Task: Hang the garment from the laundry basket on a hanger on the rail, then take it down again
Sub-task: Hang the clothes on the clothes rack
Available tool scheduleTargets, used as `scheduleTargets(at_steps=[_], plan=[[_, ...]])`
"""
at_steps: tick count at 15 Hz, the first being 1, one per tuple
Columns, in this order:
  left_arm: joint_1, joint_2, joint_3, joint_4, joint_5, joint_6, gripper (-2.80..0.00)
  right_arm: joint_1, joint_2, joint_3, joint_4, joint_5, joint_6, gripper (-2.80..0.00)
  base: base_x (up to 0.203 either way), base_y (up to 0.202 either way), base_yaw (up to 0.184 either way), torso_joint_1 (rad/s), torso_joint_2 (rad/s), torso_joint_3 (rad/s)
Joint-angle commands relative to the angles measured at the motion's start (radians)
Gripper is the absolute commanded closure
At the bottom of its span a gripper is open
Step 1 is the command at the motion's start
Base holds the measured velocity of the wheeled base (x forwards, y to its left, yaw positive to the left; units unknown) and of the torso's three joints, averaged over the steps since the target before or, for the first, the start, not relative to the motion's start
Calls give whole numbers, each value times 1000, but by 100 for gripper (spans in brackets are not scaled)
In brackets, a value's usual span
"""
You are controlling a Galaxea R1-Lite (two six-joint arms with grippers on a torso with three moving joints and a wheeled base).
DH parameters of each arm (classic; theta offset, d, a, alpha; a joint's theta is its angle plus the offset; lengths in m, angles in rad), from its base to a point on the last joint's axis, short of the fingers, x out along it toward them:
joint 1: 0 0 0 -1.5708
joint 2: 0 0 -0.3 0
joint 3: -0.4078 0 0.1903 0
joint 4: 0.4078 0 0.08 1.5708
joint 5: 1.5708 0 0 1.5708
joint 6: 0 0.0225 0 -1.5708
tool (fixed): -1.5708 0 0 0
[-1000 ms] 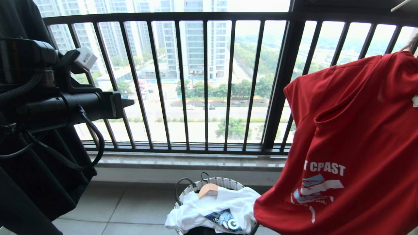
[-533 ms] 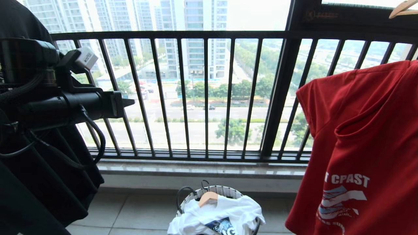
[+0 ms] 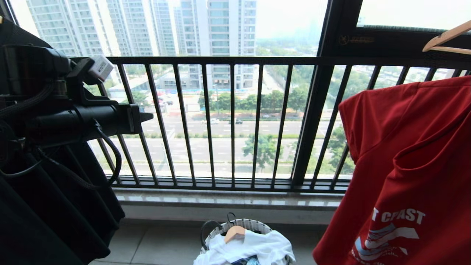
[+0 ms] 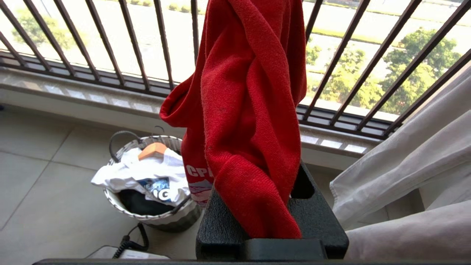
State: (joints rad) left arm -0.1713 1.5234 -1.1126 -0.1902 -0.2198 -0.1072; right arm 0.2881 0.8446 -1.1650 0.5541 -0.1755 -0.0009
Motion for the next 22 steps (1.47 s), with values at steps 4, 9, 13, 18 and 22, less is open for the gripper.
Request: scheduleTargets(at_steps=[4, 9, 13, 18, 22], plan=[[1, 0, -1, -3, -1, -2, 0, 0, -13, 13, 3, 2, -1, 0, 0, 0, 0, 228, -537, -309], [1, -5, 0, -5, 0, -2, 0, 0, -30, 38, 3, 5, -2, 0, 0, 0, 0, 256, -574, -321], [1, -8, 2, -5, 0, -2, 0, 0, -38, 39, 3, 5, -2, 0, 0, 0, 0, 252, -540, -296], [1, -8, 2, -5, -1, -2, 0, 0, -50, 59, 3, 14, -8, 0, 0, 0, 0, 172, -357, -197], [1, -8, 2, -5, -1, -2, 0, 0, -50, 61, 3, 14, -10, 0, 0, 0, 0, 162, -333, -171]])
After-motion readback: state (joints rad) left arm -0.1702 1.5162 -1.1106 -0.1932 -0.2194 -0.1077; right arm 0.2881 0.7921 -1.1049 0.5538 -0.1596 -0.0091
